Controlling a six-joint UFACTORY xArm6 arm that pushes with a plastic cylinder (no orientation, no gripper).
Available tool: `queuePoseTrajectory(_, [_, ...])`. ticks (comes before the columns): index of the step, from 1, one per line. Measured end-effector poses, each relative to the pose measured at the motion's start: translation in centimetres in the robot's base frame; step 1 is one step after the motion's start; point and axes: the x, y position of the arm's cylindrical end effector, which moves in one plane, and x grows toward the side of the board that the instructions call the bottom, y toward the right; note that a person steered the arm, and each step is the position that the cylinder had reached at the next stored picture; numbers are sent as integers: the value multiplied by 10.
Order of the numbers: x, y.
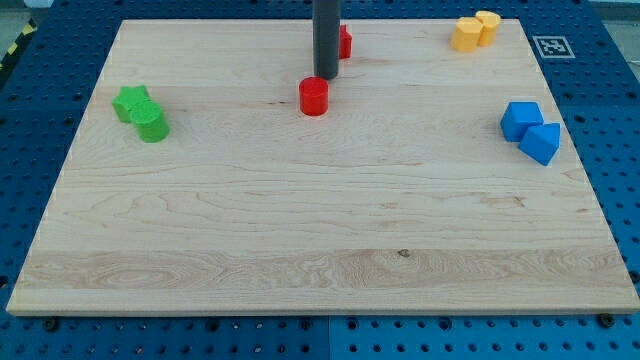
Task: Move the red circle slightly upwards
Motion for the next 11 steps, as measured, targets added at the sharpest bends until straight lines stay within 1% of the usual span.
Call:
queuePoseTrajectory(2, [21, 63])
queuePoseTrajectory(3, [62, 52])
queuePoseTrajectory(4, [84, 27])
queuePoseTrajectory(5, [87, 0])
queuePoseTrajectory(7, [85, -8])
queuePoseTrajectory(8, [66, -12])
queuePoseTrajectory(10, [57, -17])
queuePoseTrajectory(11, [44, -37])
